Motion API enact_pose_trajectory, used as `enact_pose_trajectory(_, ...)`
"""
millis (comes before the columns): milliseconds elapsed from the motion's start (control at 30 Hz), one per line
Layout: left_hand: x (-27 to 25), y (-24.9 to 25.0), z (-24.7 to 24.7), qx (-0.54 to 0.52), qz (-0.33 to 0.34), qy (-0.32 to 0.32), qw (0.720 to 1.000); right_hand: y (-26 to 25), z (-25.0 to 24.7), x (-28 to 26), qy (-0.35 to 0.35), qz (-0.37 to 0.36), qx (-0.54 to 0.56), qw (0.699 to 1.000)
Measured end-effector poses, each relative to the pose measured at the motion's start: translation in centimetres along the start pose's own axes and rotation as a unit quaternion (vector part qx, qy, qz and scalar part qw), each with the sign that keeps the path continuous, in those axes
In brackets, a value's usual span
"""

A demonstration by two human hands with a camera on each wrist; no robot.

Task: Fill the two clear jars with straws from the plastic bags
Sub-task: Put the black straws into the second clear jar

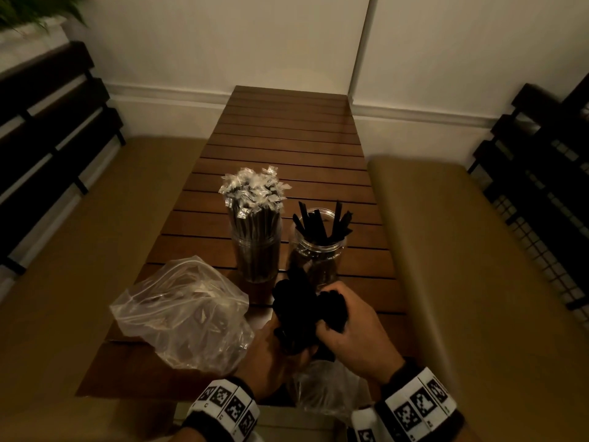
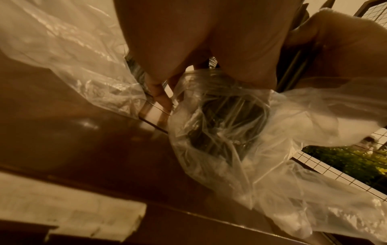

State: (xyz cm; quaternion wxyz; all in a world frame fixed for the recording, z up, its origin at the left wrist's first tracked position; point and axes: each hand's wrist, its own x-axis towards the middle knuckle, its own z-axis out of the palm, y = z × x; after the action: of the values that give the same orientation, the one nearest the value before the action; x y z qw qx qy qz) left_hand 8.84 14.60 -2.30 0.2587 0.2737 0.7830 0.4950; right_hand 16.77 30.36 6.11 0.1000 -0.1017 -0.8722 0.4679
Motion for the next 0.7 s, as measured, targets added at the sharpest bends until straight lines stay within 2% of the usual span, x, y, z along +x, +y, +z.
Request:
enact_pose_trajectory(133,0.1,0.1,0.2,0.029,0.030,0.031,0.999,-0.3,-0.2,0.0,0.061,0.024,0.068,0.995)
enact_pose_trajectory(267,0.2,0.5,0.1,0.018,0.055,0.026,0.998,-1.7,-0.7,0.3,0.123,-0.001,0.148,0.981)
enact_pose_trajectory(400,0.1,0.8,0.1,-0.009,0.052,0.030,0.998,-3.5,-2.1,1.0,0.146,-0.033,0.183,0.972)
enact_pose_trajectory(500,-0.3,1.0,0.0,-0.047,-0.012,0.027,0.998,-5.5,-4.4,1.9,0.155,-0.054,0.193,0.967)
enact_pose_trajectory(600,-0.7,1.6,-0.3,-0.019,-0.081,0.022,0.996,-7.9,-7.6,3.7,0.200,-0.099,0.219,0.950)
enact_pose_trajectory(700,-0.5,1.5,0.0,-0.057,-0.077,0.025,0.995,-9.9,-10.3,6.2,0.241,-0.157,0.257,0.923)
